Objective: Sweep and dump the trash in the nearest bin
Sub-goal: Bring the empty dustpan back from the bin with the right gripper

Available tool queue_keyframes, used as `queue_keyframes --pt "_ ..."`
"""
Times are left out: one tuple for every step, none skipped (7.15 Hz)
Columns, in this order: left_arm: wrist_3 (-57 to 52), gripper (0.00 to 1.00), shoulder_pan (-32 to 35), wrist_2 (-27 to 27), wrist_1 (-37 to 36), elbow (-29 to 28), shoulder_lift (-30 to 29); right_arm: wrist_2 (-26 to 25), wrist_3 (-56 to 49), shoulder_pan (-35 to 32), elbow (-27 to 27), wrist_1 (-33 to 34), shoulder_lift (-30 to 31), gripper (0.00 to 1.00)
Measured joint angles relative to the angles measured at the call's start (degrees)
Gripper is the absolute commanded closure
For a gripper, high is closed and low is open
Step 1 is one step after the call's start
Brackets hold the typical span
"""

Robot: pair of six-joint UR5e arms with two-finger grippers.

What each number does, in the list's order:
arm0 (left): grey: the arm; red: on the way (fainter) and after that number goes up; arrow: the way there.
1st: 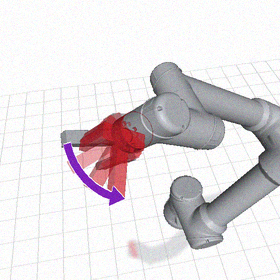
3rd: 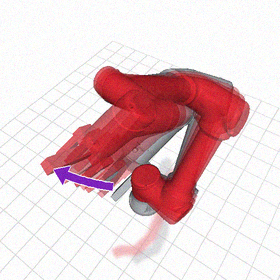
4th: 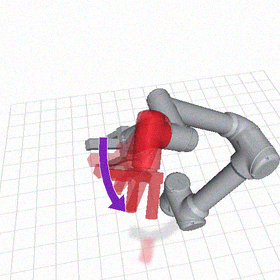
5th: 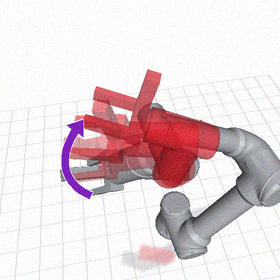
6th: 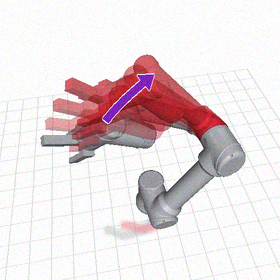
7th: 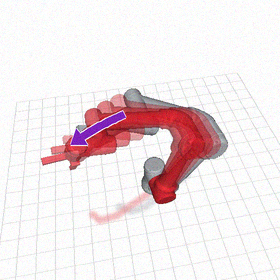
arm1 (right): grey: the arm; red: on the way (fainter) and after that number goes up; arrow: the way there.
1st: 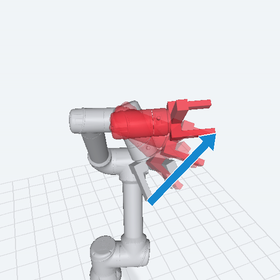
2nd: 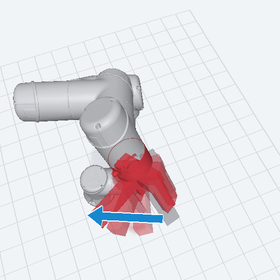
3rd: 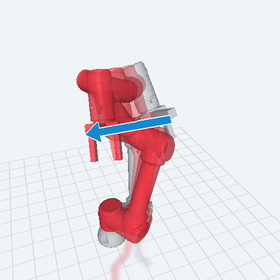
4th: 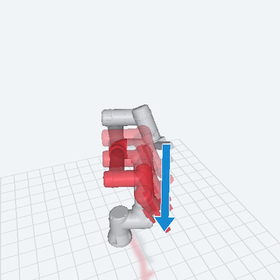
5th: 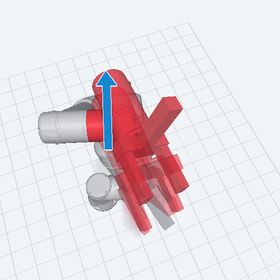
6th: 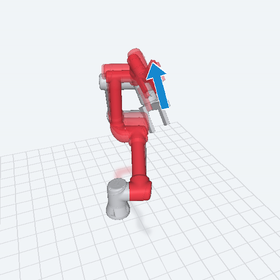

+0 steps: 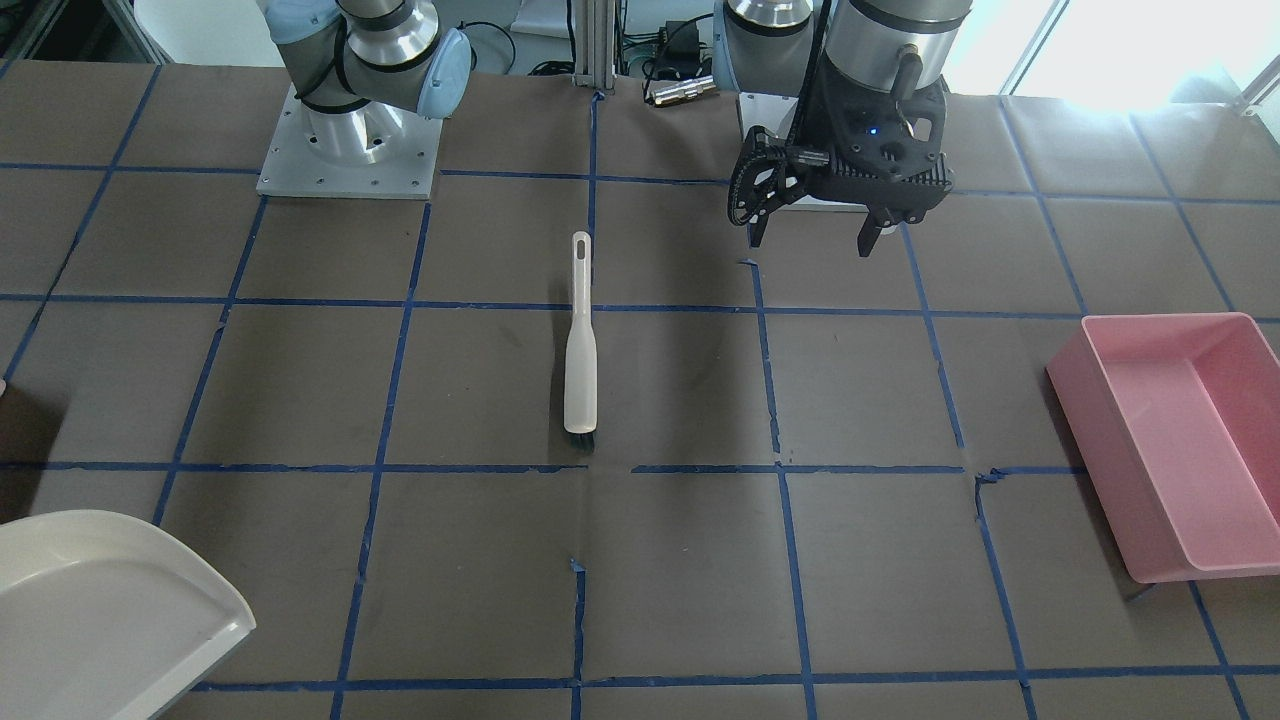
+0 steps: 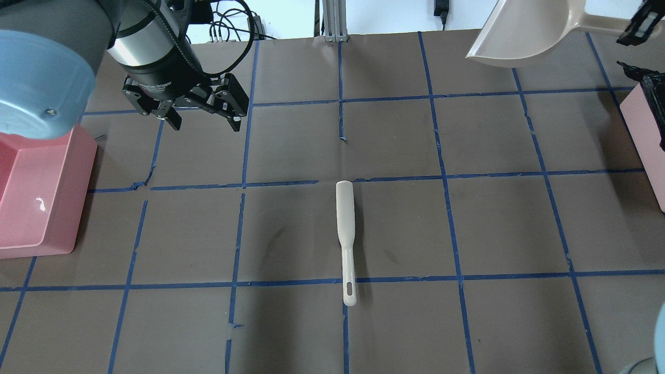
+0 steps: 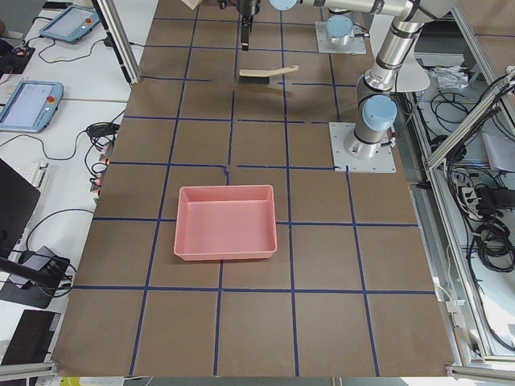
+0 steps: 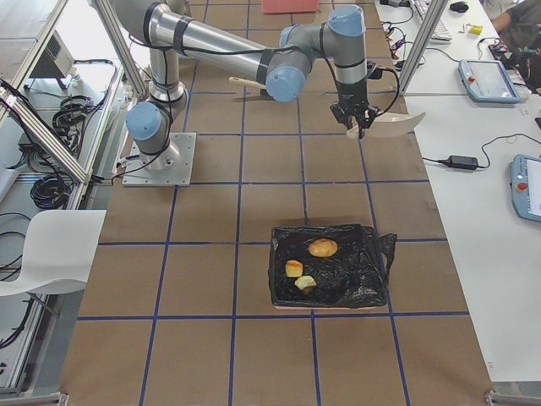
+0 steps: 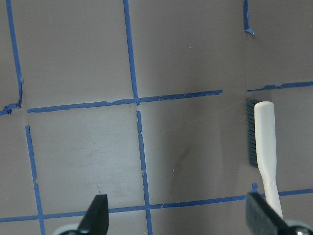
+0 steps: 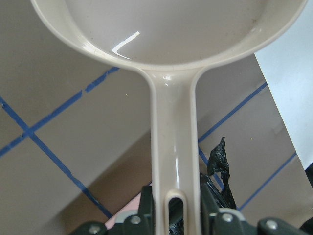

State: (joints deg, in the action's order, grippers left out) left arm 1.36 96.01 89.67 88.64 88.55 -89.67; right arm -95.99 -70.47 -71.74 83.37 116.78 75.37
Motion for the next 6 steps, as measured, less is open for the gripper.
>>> queue_keyframes --pt "-0.02 0.00 0.00 -0.04 -0.09 0.02 0.02 0.01 6.50 -3.01 1.88 -0.04 -0.06 1.00" --pt "-0.03 0.00 -0.01 -0.04 -0.12 0.04 0.02 0.02 14.00 -6.32 4.07 0.06 -0.06 1.00" --pt "-0.04 0.00 -0.03 -0.02 -0.13 0.04 0.02 0.02 22.15 -10.16 5.74 0.29 -0.10 1.00" --pt "-0.04 0.00 -0.03 0.00 -0.14 0.04 0.05 -0.02 30.21 -14.14 6.60 0.43 -0.52 1.00" --pt "-0.04 0.00 -0.03 0.02 -0.14 0.04 0.08 -0.06 37.86 -17.49 6.90 0.50 -1.69 1.00" --pt "-0.04 0.00 -0.03 0.00 -0.12 0.07 0.09 -0.02 45.40 -20.15 6.95 0.56 -3.26 1.00"
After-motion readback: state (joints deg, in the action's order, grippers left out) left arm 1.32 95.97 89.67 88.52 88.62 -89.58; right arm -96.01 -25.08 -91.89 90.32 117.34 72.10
